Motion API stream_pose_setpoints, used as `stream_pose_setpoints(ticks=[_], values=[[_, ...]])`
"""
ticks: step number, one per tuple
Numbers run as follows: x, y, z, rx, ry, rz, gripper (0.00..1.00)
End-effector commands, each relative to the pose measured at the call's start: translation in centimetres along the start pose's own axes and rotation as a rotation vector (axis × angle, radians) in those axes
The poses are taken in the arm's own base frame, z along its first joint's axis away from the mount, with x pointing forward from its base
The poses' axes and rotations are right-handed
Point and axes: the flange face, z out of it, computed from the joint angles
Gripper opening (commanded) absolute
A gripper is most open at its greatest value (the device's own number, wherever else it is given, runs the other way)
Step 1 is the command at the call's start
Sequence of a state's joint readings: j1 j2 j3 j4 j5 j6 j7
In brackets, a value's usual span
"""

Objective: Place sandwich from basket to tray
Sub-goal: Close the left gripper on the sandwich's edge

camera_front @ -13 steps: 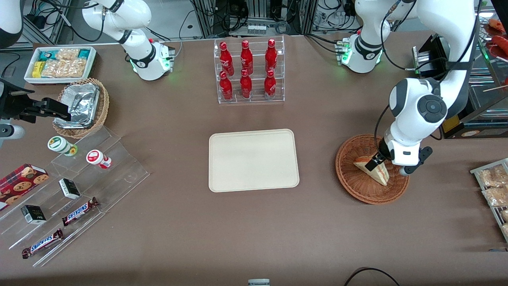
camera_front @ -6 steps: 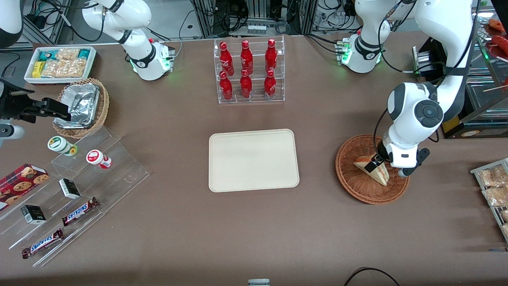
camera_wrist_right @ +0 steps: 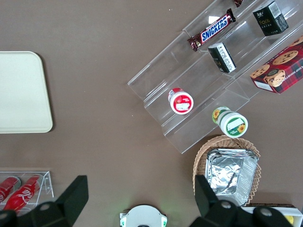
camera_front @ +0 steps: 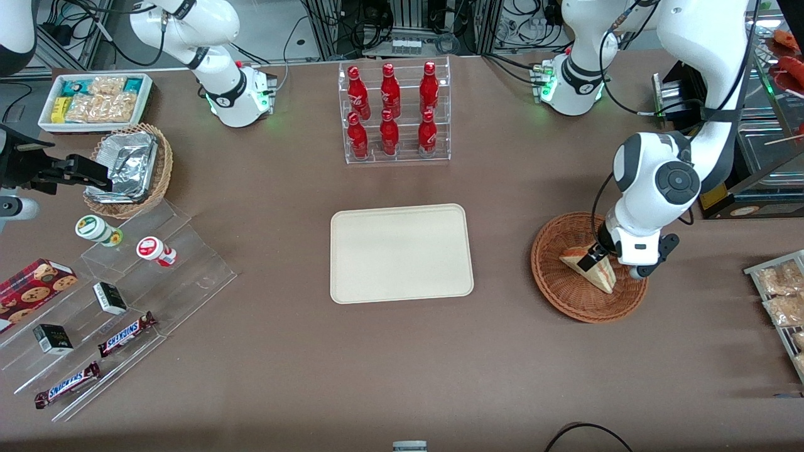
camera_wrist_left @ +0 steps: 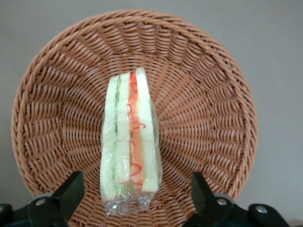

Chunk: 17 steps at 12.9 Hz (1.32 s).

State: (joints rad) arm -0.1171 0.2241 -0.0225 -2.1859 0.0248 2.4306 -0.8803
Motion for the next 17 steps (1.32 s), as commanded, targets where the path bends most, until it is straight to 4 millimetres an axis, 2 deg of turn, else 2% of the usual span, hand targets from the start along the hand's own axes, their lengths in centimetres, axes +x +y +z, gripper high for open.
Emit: stream_pose_setpoints(ticks=[1, 4, 5, 6, 7, 9, 10, 12, 15, 17], values=[[-0.2, -0.2, 1.0, 0.012, 0.009, -0.001, 1.0], [0.0, -0.1, 2.4, 0.008, 0.011, -0.004, 1.0], [0.5, -0.5, 2.9, 0.01, 0.014, -0.011, 0.97], [0.5, -0.5, 3.0, 0.008, 0.018, -0.009, 0.88], [0.5, -0.5, 3.3, 0.015, 0.019, -0.001, 0.65], [0.6, -0.6, 3.3, 0.021, 0.024, 0.009, 0.04], [0.7, -0.7, 3.0, 0.024, 0.025, 0.008, 0.0], [0.7, -0.6, 1.6, 0.033, 0.021, 0.006, 0.0], [1.5, 0.9, -4.2, 0.093, 0.018, 0.037, 0.0], [1.6, 3.8, -8.7, 0.11, 0.012, 0.059, 0.0]])
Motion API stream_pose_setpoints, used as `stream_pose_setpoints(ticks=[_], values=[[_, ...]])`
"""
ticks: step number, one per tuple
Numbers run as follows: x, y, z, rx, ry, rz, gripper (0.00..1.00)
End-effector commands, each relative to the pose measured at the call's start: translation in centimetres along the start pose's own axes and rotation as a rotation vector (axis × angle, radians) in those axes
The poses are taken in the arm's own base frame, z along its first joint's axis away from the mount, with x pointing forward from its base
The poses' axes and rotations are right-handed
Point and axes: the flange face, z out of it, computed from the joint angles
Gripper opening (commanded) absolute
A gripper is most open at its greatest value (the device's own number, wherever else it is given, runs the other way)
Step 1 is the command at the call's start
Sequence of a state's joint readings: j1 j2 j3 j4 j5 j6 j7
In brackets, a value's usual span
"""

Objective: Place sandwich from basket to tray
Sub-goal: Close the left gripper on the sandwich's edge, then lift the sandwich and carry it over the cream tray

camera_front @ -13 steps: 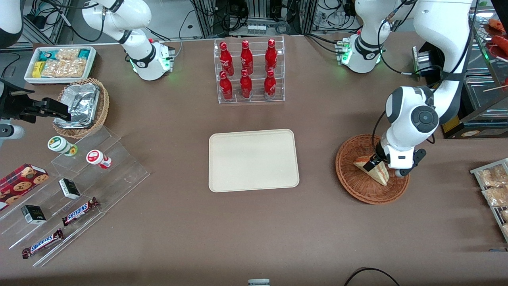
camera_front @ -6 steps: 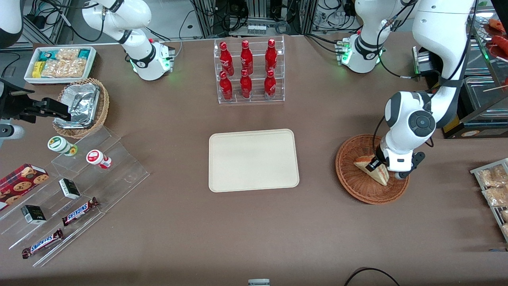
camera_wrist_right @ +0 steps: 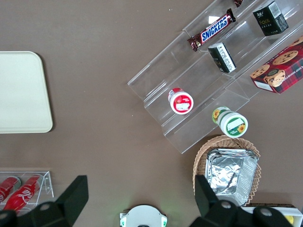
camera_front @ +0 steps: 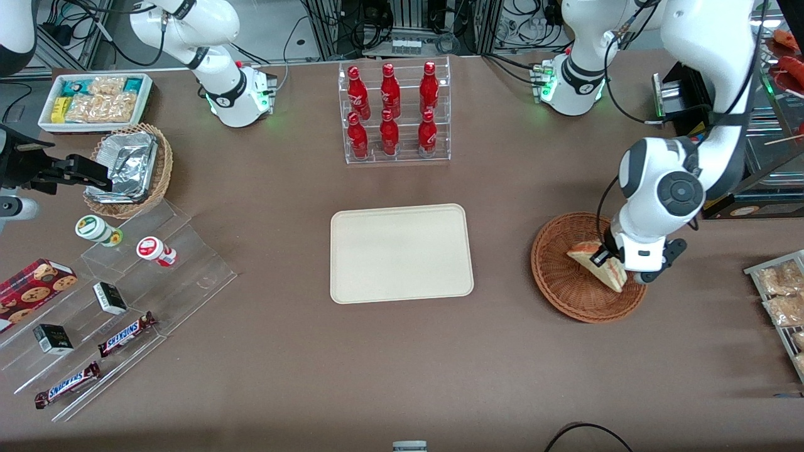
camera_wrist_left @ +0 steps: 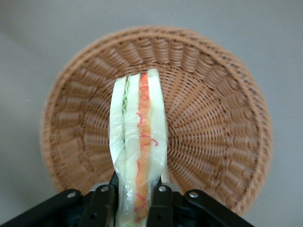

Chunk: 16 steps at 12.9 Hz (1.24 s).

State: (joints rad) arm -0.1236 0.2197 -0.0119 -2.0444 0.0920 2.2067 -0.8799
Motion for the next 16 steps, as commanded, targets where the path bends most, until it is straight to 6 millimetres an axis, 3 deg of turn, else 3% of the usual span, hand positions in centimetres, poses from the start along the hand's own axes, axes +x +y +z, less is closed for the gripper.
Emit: stream_pose_setpoints(ticks=[1, 4, 7, 10, 12, 16], values=[[0.0, 3.0, -6.8, 0.008, 0.022, 0.025, 0.0], [-2.9, 8.0, -12.0, -0.009, 0.021, 0.084, 0.0], [-7.9, 13.0, -14.2, -0.055, 0.037, 0.198, 0.0], [-14.2, 18.4, -14.1, -0.071, 0.055, 0.338, 0.0], [-18.6, 21.1, -12.1, -0.056, 0.04, 0.412, 0.0], [-25.4, 26.5, -8.5, -0.062, 0.052, 0.515, 0.0]])
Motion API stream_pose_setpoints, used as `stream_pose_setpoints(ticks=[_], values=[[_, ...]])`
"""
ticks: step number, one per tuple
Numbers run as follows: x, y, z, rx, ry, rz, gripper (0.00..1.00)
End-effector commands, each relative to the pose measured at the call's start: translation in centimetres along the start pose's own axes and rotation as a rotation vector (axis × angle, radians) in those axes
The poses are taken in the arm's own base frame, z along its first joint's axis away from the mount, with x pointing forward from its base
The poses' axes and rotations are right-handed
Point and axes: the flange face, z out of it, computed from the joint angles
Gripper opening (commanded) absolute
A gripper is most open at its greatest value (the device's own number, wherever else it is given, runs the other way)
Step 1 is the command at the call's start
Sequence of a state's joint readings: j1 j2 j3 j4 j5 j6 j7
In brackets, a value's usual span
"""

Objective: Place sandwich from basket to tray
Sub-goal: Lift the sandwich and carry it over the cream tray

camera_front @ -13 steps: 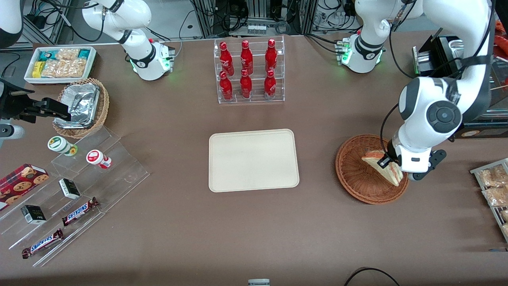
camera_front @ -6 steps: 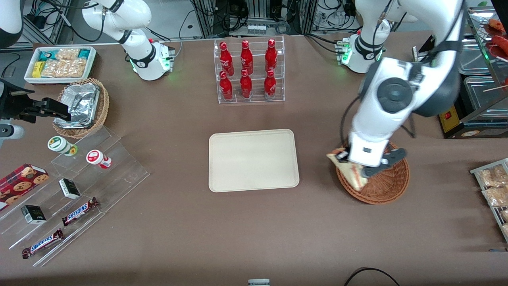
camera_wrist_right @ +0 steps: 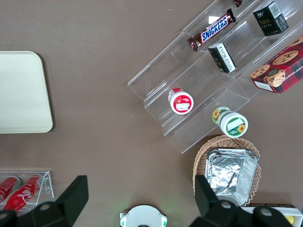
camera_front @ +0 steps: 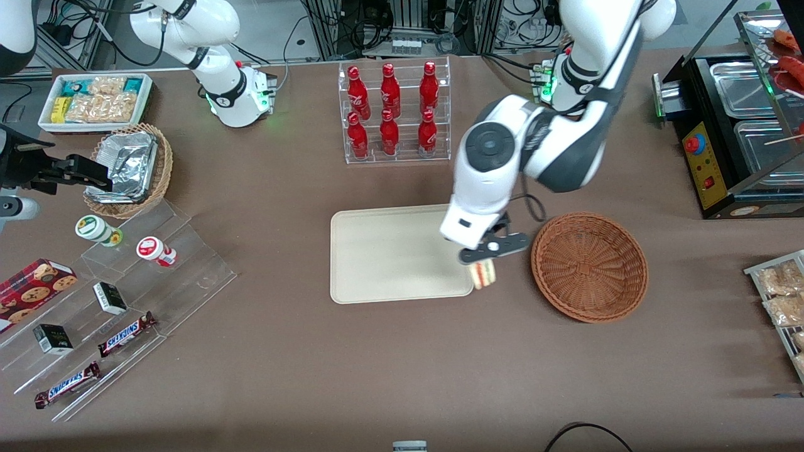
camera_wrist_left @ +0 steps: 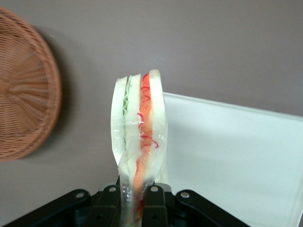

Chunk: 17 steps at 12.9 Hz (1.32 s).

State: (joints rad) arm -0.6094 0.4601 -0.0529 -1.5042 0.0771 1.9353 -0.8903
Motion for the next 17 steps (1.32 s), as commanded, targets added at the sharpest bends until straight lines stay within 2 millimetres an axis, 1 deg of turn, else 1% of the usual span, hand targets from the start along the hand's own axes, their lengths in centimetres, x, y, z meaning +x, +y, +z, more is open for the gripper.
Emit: stream_pose_setpoints(ticks=[1, 2, 3, 4, 5, 6, 9, 13, 15, 16, 17], values=[[-0.9, 4.6, 2.2, -0.028, 0.024, 0.047, 0.0], [-1.5, 5.8, 3.1, -0.034, 0.027, 0.066, 0.0], [-2.7, 7.2, 4.5, -0.034, 0.029, 0.096, 0.0], [-2.8, 7.7, 4.9, -0.044, 0.035, 0.104, 0.0], [-3.4, 8.3, 5.8, -0.037, 0.029, 0.125, 0.0], [-4.2, 8.9, 5.9, -0.036, 0.029, 0.156, 0.0], [-4.5, 9.1, 6.1, -0.036, 0.026, 0.252, 0.0], [-5.4, 9.7, 7.5, -0.026, 0.008, 0.273, 0.0], [-5.9, 10.1, 7.8, -0.035, 0.014, 0.279, 0.0], [-6.0, 10.3, 8.5, -0.033, 0.012, 0.279, 0.0], [-6.8, 10.9, 8.9, -0.035, 0.013, 0.292, 0.0]])
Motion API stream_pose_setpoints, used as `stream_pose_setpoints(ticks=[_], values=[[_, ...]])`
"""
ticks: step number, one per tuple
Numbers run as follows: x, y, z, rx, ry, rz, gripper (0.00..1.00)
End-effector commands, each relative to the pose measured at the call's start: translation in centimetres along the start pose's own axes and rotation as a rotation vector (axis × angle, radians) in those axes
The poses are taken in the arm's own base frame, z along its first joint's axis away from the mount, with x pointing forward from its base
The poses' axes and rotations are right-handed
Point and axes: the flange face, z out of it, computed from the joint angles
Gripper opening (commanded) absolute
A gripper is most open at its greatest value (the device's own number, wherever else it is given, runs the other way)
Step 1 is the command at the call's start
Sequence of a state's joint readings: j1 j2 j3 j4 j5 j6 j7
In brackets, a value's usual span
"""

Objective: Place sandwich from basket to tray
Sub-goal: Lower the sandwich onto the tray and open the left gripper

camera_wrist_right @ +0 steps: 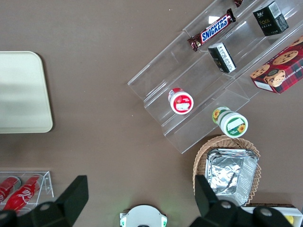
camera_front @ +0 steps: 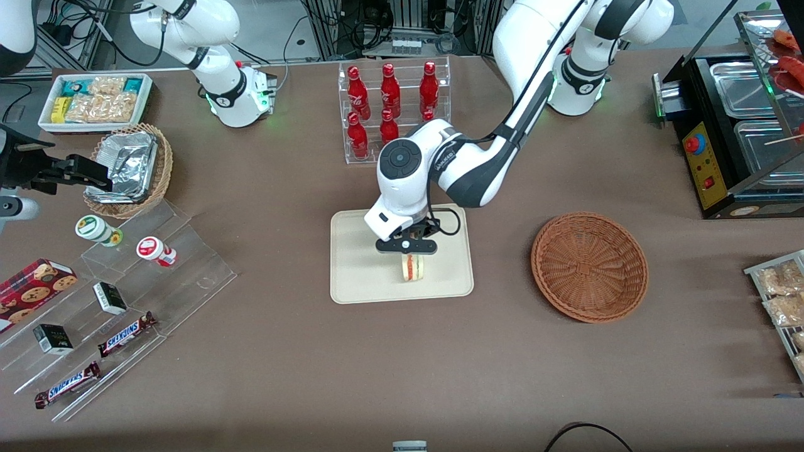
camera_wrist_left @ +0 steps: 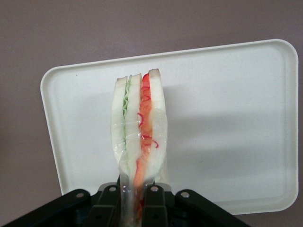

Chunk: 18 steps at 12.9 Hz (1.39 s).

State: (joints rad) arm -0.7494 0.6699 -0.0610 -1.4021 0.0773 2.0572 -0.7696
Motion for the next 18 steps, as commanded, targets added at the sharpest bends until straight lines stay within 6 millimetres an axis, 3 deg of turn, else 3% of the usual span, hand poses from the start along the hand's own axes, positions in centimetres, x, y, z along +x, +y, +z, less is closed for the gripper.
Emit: stream_pose_setpoints(ticks=[1, 9, 11, 12, 13, 14, 18], values=[[-0.3, 1.6, 0.9, -0.019, 0.021, 0.025, 0.0], [-1.3, 4.6, 6.0, -0.051, 0.052, 0.005, 0.0], [-1.6, 4.9, 6.6, -0.045, 0.054, 0.013, 0.0], [-1.6, 4.8, 6.6, -0.045, 0.052, 0.012, 0.27], [-1.6, 4.8, 6.7, -0.044, 0.052, 0.009, 0.87], [-1.7, 4.9, 6.6, -0.043, 0.053, 0.008, 1.0], [-0.7, 4.1, 4.0, -0.054, 0.077, -0.01, 1.0]])
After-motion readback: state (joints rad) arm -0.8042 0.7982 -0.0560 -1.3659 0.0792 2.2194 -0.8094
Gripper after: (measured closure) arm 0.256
